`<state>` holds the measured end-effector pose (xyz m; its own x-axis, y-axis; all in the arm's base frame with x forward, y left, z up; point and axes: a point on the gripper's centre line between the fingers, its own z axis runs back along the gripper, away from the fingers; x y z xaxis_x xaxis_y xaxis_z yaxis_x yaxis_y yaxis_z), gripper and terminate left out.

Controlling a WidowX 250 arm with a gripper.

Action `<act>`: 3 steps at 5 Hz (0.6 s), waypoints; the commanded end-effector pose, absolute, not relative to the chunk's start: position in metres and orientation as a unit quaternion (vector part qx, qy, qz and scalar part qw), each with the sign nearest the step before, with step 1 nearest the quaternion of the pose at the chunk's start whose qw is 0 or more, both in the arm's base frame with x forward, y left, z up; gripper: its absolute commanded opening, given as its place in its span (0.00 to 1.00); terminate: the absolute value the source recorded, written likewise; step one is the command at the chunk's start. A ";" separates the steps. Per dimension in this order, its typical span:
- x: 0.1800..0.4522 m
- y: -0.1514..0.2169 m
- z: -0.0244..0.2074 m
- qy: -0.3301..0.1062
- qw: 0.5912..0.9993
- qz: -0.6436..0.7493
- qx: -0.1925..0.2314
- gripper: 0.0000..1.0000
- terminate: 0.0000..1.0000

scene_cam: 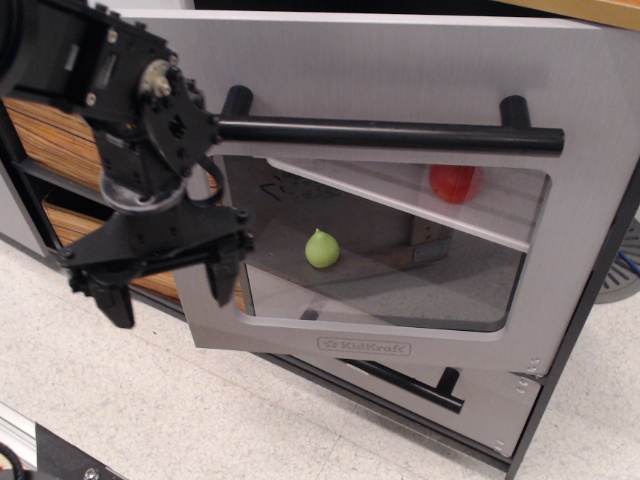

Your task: Open oven

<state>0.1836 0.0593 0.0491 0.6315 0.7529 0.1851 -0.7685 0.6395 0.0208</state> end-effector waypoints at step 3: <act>0.194 0.171 0.078 -0.111 0.864 0.491 -0.010 1.00 0.00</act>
<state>0.2005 0.1535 0.0638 0.5011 0.8537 0.1419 -0.8490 0.5167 -0.1104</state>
